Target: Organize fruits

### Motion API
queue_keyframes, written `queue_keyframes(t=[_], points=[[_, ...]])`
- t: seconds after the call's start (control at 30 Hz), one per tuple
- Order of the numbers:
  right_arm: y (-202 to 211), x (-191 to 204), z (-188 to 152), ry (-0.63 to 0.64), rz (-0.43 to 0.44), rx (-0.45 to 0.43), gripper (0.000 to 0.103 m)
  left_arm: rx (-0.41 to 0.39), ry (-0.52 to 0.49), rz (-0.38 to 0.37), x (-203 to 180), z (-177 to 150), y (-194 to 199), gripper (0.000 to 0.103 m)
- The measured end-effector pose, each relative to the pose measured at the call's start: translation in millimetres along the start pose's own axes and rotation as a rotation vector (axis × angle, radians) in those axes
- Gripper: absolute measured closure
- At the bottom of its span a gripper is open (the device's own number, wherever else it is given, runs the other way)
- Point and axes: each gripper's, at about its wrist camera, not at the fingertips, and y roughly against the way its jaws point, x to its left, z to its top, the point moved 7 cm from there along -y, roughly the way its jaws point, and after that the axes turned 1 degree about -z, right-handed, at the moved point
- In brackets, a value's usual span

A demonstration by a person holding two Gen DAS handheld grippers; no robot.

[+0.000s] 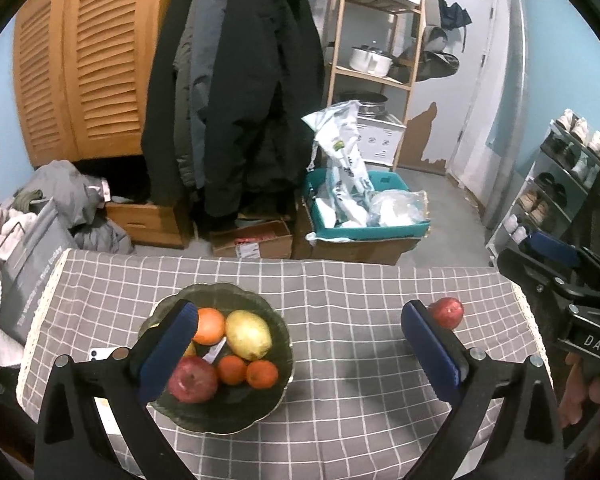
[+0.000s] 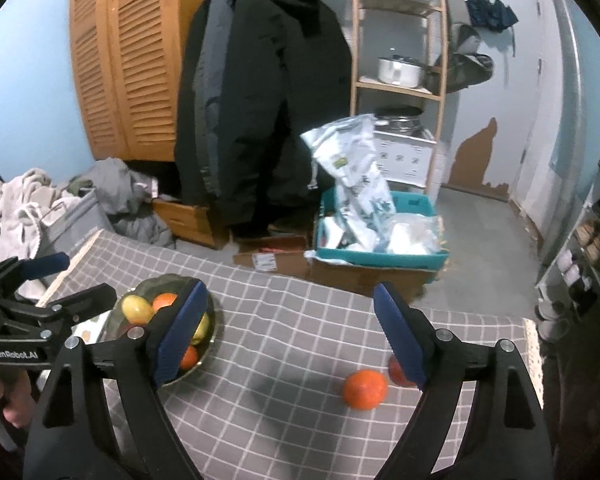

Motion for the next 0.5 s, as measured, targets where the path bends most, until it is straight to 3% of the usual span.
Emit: queue_keyframes(t=[0.5], points=[[13.8,-82.3,-24.7,-0.093,-0.120,0.020,0.017,0.047,-0.077,-0.063,-67.3,1.9,-24.3,0.001]])
